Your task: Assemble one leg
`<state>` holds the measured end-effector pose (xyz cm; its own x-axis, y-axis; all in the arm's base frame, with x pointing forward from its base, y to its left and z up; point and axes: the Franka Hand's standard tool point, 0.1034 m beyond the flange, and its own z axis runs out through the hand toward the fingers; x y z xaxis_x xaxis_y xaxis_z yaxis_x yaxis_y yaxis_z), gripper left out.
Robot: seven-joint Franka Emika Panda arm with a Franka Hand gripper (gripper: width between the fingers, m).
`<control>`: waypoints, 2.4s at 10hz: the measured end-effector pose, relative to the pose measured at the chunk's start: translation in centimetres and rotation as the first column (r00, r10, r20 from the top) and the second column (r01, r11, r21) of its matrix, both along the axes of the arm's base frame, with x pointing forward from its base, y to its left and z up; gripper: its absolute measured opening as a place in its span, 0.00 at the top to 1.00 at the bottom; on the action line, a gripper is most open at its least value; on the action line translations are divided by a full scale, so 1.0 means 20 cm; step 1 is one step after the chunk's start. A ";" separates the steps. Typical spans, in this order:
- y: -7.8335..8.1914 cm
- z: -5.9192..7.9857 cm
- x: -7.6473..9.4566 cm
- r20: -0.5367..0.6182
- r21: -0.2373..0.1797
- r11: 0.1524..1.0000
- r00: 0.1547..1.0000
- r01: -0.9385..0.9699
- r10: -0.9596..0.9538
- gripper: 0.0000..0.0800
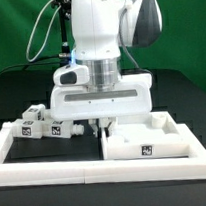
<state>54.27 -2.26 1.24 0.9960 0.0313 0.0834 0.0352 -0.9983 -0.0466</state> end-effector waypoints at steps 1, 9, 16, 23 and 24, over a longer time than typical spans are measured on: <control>0.00 0.00 0.00 -0.001 0.000 1.000 1.000 0.004 -0.004 0.93; 0.01 0.00 0.16 0.027 0.002 0.994 0.993 0.114 -0.114 0.93; 0.00 0.00 0.23 0.044 -0.014 0.990 0.989 0.141 -0.141 0.93; 0.01 0.00 0.23 0.055 -0.019 0.994 0.992 0.112 -0.110 0.83; 0.01 0.00 0.23 0.055 -0.019 0.994 0.992 0.110 -0.109 0.83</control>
Offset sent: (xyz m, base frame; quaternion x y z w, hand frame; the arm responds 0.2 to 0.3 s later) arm 0.0000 0.0000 0.0000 0.0000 0.0000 0.0000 1.0000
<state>58.94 -2.13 1.27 0.9876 -0.0757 0.1372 -0.0729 -0.9970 -0.0254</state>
